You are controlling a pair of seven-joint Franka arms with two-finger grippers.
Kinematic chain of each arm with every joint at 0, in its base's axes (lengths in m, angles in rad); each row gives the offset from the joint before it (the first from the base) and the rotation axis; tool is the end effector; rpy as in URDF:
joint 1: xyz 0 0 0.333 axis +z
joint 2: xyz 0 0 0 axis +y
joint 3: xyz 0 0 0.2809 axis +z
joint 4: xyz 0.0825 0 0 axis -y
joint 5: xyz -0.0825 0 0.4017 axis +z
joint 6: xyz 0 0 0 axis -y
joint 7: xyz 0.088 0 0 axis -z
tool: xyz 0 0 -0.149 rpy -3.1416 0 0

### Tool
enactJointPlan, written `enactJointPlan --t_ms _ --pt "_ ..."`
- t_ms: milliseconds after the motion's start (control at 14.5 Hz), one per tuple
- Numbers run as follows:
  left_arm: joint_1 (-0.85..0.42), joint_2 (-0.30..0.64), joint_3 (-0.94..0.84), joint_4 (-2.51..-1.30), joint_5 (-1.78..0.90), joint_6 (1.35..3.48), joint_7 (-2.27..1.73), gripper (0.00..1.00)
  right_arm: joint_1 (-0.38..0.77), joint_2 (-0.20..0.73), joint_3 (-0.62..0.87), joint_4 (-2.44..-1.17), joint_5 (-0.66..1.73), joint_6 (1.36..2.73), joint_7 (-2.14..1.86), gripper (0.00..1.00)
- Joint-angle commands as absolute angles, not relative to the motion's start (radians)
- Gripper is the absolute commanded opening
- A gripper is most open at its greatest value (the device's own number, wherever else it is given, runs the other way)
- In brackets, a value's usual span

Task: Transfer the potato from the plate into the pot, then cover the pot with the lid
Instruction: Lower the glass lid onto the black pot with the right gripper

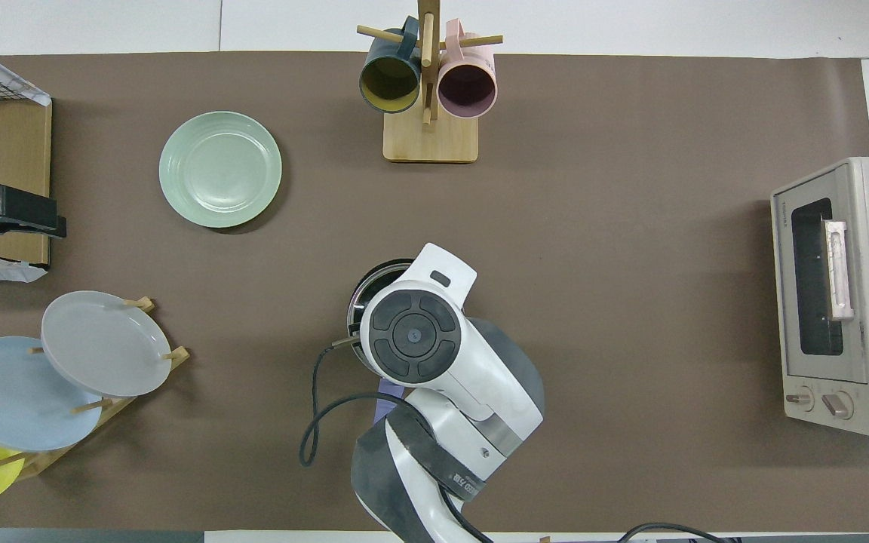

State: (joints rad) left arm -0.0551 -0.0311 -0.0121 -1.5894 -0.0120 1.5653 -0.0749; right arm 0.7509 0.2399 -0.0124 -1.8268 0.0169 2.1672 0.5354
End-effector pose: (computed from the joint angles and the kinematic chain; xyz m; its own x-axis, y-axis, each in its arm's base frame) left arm 0.5620 -0.0397 0.5555 1.0000 0.0076 0.0061 0.0076 -0.9999 0.0121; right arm 0.4737 0.4332 0.3283 0.9784 0.1905 0.0802 0.1956 -0.9788 -0.0614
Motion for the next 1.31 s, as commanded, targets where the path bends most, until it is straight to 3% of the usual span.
enactJointPlan --t_ms 0,275,757,1239 --pt "-0.074 -0.058 -0.002 -1.580 0.017 1.526 -0.064 1.00 0.749 0.254 -0.009 -1.836 0.014 2.191 0.548 0.00" --pt "-0.083 -0.086 -0.003 -1.627 0.018 1.543 -0.066 1.00 0.750 0.272 -0.009 -1.836 -0.032 2.191 0.545 0.00" --pt "-0.130 -0.075 0.035 -1.617 0.018 1.540 -0.071 1.00 0.750 0.279 -0.009 -1.813 -0.083 2.191 0.548 0.00" --pt "-0.098 -0.046 0.029 -1.591 0.017 1.534 -0.064 1.00 0.749 0.288 -0.009 -1.818 -0.080 2.232 0.584 0.00"
